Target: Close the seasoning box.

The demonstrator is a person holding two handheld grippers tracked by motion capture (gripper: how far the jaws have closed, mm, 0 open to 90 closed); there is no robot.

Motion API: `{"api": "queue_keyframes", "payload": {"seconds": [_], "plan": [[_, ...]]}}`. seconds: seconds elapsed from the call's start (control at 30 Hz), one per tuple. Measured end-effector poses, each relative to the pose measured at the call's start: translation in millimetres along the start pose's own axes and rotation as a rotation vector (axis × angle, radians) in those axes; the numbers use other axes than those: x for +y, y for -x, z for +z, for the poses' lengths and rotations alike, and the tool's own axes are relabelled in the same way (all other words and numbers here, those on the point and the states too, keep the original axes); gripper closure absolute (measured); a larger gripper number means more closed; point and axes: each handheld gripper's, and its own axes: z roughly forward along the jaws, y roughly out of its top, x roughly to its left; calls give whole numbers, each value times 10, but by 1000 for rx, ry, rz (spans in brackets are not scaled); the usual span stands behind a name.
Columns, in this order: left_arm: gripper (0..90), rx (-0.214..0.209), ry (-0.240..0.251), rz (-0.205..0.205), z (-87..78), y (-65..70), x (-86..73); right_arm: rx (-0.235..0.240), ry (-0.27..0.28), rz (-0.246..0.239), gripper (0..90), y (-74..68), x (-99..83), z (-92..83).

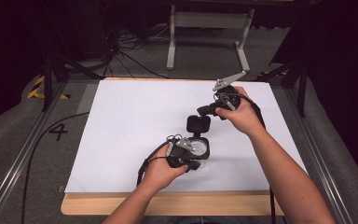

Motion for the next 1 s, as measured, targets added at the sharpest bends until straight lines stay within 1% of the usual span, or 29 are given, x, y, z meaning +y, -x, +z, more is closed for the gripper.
{"api": "queue_keyframes", "payload": {"seconds": [0.03,0.13,0.17,0.27,0.3,0.33,0.4,0.43,0.47,0.53,0.57,0.6,0.63,0.67,0.7,0.87,0.9,0.93,0.97,1.0], "plan": [[900,22,22,1,24,10,-6,-2,-1,-2,900,-7,1,1],[900,19,26,-7,38,21,-1,-2,4,-8,900,-27,-3,0],[900,-1,8,-6,27,15,5,-4,6,-11,900,-35,-6,-3],[900,-3,8,-6,40,19,4,0,8,-18,900,-65,-15,-15],[900,5,30,-12,61,27,-5,3,11,-22,900,-78,-19,-21],[900,7,16,-11,53,28,1,3,12,-20,900,-99,-24,-28],[900,19,22,-10,56,25,2,12,15,-30,900,-142,-40,-38],[900,7,13,-9,44,12,5,21,9,-34,900,-162,-50,-36],[900,4,15,-9,43,9,4,31,6,-37,900,-193,-66,-30],[900,7,14,-13,38,15,0,39,3,-48,900,-235,-91,-25],[900,7,13,-6,32,12,-2,43,-2,-52,900,-261,-105,-24],[900,16,33,-13,48,22,-10,51,-2,-57,900,-285,-124,-17],[900,13,28,-14,45,22,-9,55,-4,-59,900,-303,-142,-11],[900,5,9,-7,32,14,-4,62,-9,-59,900,-323,-160,-3],[900,21,30,-10,51,22,-13,68,-14,-58,900,-339,-175,2],[900,25,25,-6,49,22,-12,96,-50,-78,900,-459,-286,62],[899,24,18,-8,41,26,-12,96,-55,-82,900,-472,-299,72],[899,15,4,0,21,16,-5,105,-65,-81,900,-493,-323,90],[899,25,22,-4,32,24,-12,106,-73,-85,900,-504,-344,105],[899,10,2,-4,10,20,-8,110,-78,-82,900,-516,-359,116]]}}
